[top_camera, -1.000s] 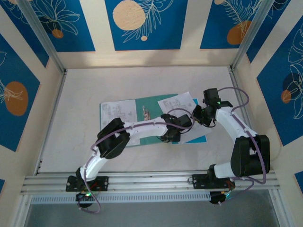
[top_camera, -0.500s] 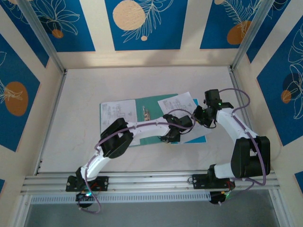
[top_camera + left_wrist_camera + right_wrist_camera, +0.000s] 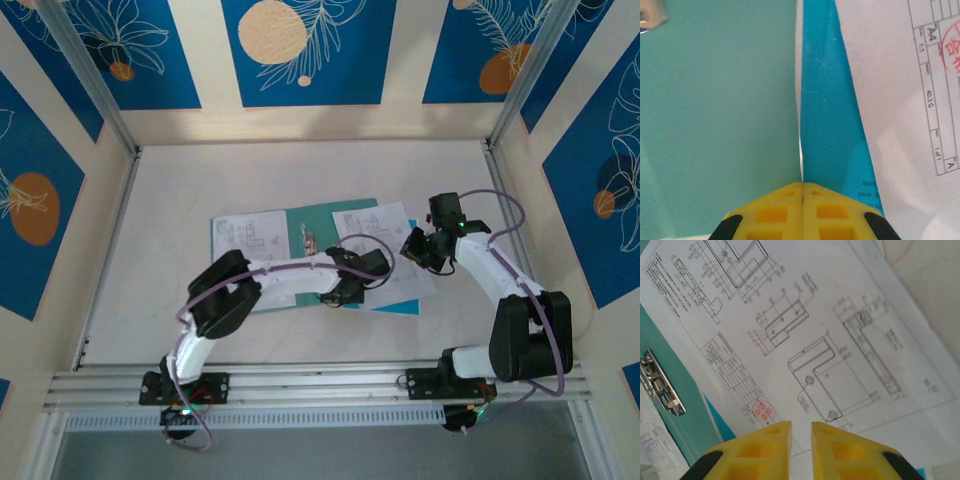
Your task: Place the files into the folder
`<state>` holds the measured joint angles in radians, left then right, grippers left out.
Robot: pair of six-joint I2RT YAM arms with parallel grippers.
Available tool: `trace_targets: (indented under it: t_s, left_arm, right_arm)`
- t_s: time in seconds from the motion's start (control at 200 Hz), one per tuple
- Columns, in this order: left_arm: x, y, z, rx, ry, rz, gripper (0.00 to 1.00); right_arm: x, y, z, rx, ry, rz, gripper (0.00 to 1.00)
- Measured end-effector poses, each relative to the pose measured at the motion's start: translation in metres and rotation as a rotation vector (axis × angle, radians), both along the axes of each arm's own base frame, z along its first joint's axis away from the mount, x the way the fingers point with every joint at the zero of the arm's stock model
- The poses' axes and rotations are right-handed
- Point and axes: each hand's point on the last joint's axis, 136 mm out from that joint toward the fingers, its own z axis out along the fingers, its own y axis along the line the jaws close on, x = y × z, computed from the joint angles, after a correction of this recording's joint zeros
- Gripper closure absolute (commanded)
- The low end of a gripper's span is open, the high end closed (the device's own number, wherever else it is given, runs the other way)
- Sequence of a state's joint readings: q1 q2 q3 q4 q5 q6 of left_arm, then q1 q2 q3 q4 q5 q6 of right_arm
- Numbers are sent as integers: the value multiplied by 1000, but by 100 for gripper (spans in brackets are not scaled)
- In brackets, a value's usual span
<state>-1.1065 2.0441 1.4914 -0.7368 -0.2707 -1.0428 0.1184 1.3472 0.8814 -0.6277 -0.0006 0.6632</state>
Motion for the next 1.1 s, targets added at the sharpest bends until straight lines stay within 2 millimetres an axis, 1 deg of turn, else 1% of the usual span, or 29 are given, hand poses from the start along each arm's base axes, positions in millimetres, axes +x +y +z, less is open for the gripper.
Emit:
trace_targets:
  t_s: [0.145,0.22,0.37,0.515,0.595,0.8,1.1]
  left_arm:
    - [6,22,10,-71,-28,41,100]
    - [11,30,10,-107,-38,61,100]
    - [15,45,0,-157,-39,93,100]
    - [16,55,-11,-208,-39,124,100]
    - [17,55,-12,-249,-41,140,100]
    - [23,49,-5,-328,-64,169,100]
    - [25,43,11,-409,-90,180,100]
  right_arm:
    - [-2,8,1,0,-5,29,81]
    - [-4,13,1,-2,-6,43,80]
    - [-6,21,1,-14,-8,73,81]
    - [-8,28,1,-22,-11,98,81]
    - [-9,31,0,-28,-12,107,81]
    - [-10,36,-1,-38,-11,120,81]
    - [-10,38,-4,-43,-5,122,81]
